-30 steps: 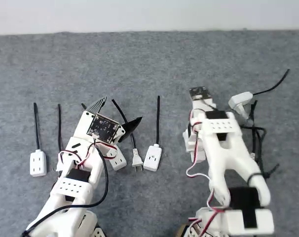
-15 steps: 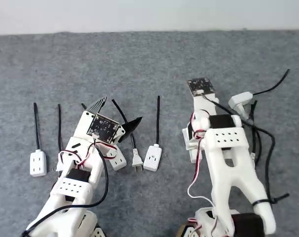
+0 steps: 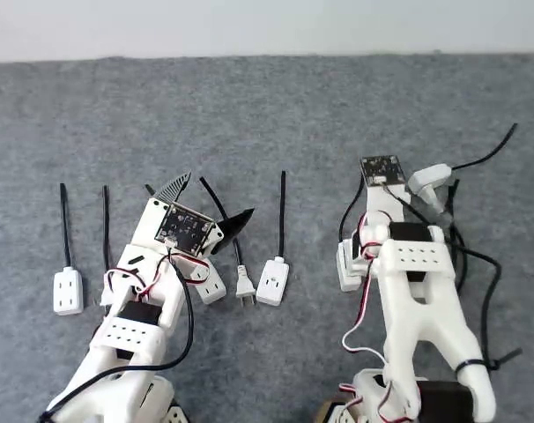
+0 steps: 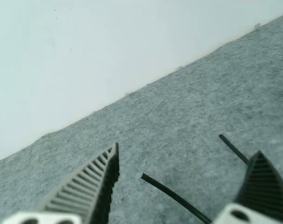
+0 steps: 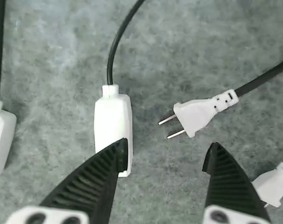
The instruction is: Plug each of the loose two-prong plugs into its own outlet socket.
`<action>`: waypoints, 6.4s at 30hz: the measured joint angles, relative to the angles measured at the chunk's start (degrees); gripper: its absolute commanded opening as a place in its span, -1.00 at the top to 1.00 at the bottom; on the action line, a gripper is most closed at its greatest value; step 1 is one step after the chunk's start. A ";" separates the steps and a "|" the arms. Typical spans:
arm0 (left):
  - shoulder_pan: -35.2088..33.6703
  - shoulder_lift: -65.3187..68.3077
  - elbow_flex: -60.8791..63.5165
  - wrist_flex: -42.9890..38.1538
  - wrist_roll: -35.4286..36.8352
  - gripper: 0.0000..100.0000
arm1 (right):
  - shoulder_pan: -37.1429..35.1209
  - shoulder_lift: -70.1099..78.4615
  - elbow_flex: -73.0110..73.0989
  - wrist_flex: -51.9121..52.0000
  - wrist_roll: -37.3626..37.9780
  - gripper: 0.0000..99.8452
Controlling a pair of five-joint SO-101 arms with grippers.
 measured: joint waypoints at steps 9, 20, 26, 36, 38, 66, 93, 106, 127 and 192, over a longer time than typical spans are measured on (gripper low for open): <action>0.00 0.00 0.00 0.00 0.00 0.18 | 0.09 2.73 0.00 -2.11 0.00 0.49; 0.00 0.00 0.00 0.00 0.00 0.18 | -4.31 10.90 -6.86 -1.14 0.09 0.49; 0.00 0.00 0.00 0.00 0.00 0.18 | -8.88 10.99 -6.95 -1.41 0.00 0.49; 0.00 0.00 0.00 0.00 0.00 0.18 | -12.40 13.19 -5.54 -0.97 -1.93 0.49; 0.00 0.00 0.00 0.00 0.00 0.18 | -12.57 13.19 -5.54 -0.97 -2.11 0.49; 0.00 0.00 0.00 0.00 0.00 0.18 | 4.22 5.01 -4.13 -5.27 -22.51 0.49; 1.58 0.00 0.00 0.00 -0.35 0.18 | 4.31 6.24 7.30 -25.49 -39.82 0.49; 1.58 0.00 0.00 0.00 -0.35 0.18 | 6.24 6.24 7.30 -25.49 -47.91 0.49; 1.58 0.00 0.00 0.00 -0.35 0.18 | 6.95 15.65 3.52 -25.23 -45.36 0.99; 4.22 0.00 0.00 4.04 -0.53 0.18 | -7.47 -10.20 13.71 -25.05 -35.96 0.23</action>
